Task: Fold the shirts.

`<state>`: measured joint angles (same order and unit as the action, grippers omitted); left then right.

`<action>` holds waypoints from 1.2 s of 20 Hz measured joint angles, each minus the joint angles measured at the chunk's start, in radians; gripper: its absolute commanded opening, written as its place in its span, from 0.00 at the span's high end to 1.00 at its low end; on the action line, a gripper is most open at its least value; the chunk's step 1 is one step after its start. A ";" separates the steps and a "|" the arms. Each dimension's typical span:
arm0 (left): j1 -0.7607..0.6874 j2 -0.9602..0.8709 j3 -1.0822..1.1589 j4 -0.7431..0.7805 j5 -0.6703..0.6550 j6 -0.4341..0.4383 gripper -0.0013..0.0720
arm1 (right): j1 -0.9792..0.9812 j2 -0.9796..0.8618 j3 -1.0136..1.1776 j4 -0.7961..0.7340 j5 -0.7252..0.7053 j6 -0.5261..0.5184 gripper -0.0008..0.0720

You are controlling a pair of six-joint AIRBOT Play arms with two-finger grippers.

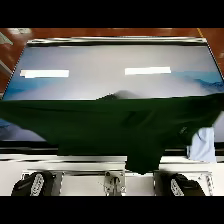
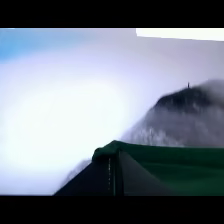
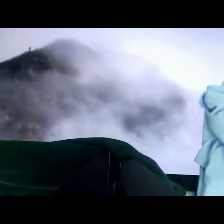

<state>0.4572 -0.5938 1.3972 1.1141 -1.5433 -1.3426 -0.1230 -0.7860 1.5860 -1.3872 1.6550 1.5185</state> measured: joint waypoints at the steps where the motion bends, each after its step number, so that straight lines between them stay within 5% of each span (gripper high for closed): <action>1: -0.008 -0.046 -0.027 0.001 0.005 0.005 0.94 | 0.007 -0.043 -0.029 0.002 -0.027 -0.001 0.92; 6: -0.141 -0.335 -0.090 0.009 0.211 0.035 0.93 | 0.071 -0.322 -0.119 0.011 -0.335 -0.026 0.92; 11: -0.314 -0.628 -0.102 0.003 0.666 0.053 0.93 | 0.105 -0.583 -0.138 0.016 -0.762 -0.024 0.92; 15: -0.377 -0.833 -0.105 0.003 0.920 0.064 0.93 | 0.111 -0.729 -0.141 0.025 -0.952 -0.013 0.92; 24: -0.427 -1.081 -0.103 0.006 0.969 0.069 0.93 | 0.102 -0.956 -0.142 0.025 -1.054 0.015 0.92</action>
<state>0.0299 -1.6745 1.2942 1.1198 -0.5747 -1.2732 -0.0208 -1.7416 1.4445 -1.3624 0.6006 1.5333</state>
